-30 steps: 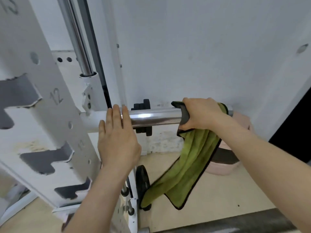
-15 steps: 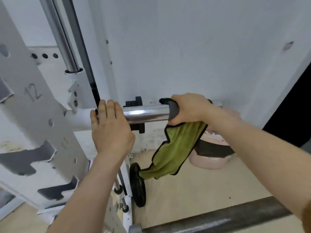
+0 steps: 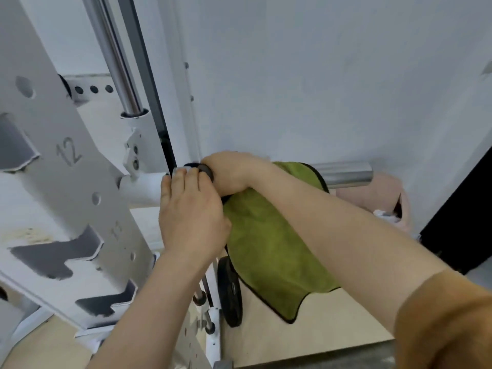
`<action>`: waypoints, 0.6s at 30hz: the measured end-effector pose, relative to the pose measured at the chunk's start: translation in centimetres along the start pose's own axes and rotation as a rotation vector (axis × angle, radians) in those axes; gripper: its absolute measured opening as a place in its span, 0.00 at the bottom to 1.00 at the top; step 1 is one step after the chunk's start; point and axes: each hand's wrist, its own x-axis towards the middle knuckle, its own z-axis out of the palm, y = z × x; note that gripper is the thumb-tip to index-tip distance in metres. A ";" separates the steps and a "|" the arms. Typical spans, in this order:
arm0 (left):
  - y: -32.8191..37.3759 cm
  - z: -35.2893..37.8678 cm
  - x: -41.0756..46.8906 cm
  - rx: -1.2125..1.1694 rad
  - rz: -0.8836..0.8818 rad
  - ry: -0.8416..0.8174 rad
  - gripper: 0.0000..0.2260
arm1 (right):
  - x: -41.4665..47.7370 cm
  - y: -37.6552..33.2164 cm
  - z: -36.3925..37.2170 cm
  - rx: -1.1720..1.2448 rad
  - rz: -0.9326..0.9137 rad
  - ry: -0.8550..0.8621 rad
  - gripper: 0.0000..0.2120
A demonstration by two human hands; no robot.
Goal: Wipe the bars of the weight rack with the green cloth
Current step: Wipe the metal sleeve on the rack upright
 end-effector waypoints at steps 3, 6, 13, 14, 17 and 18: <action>1.6 -0.1 0.3 -0.103 0.059 -0.025 0.32 | -3.2 2.3 0.1 0.065 0.002 0.196 0.06; 2.9 0.8 0.4 -0.119 0.143 -0.075 0.40 | -5.8 6.2 -0.5 0.161 0.109 0.259 0.14; 10.5 2.4 5.1 -0.238 0.328 -0.148 0.38 | -9.4 10.0 -0.9 0.674 0.368 0.664 0.24; 10.9 2.5 6.0 -0.263 0.287 -0.152 0.33 | -9.5 9.9 -1.0 0.748 0.400 0.706 0.24; 11.6 2.3 8.2 -0.140 0.274 -0.209 0.17 | -10.8 10.2 -0.8 0.602 0.427 0.678 0.22; 11.9 2.1 8.7 -0.128 0.277 -0.234 0.16 | -11.5 10.8 -0.3 0.498 0.447 0.673 0.22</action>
